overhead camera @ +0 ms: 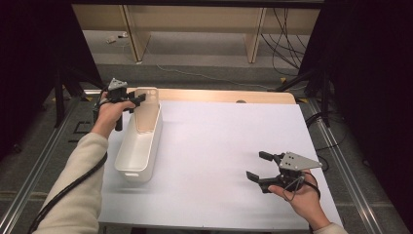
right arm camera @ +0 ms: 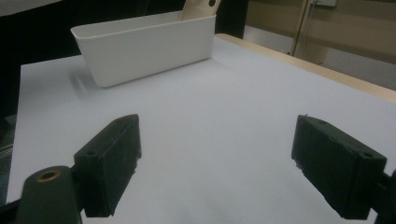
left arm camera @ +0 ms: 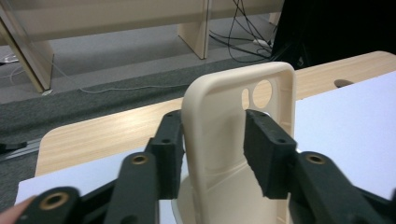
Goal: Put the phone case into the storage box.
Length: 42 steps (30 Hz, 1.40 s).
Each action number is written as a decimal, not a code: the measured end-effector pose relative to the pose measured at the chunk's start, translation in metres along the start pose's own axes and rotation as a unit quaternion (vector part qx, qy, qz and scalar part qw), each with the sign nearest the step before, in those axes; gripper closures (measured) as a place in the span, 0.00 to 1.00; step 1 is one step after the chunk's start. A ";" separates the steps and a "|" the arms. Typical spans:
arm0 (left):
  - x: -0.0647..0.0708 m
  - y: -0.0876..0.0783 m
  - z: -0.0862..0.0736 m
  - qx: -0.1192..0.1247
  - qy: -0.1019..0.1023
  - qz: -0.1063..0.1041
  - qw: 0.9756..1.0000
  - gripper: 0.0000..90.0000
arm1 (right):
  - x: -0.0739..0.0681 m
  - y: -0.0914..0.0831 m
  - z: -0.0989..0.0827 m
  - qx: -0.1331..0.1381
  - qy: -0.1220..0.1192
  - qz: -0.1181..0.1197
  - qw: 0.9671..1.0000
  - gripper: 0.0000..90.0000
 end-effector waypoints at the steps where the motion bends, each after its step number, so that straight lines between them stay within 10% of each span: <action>1: 0.000 0.000 0.000 0.000 0.000 0.000 1.000 0.59 | 0.000 0.000 0.000 0.000 0.000 0.000 1.000 0.19; 17: -0.002 -0.013 0.009 -0.008 -0.039 0.034 0.999 0.37 | 0.000 0.001 0.000 0.001 0.004 0.000 1.000 0.19; 21: -0.009 -0.021 0.010 -0.002 -0.048 0.028 0.998 0.50 | -0.001 0.003 0.000 0.011 0.005 0.005 1.000 0.19; 29: -0.026 -0.031 -0.003 -0.021 -0.097 0.095 0.991 0.98 | 0.000 0.001 0.000 -0.001 0.004 0.002 1.000 0.19; 42: -0.015 -0.010 -0.009 -0.044 -0.078 0.086 0.992 1.00 | 0.000 -0.001 -0.001 -0.010 0.003 -0.002 1.000 0.19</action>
Point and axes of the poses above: each handheld gripper's, and its own axes: y roughly forward along the jaws, z roughly out of its top, x roughly to its right, the point moved 5 cm from there along y, roughly forward along the jaws
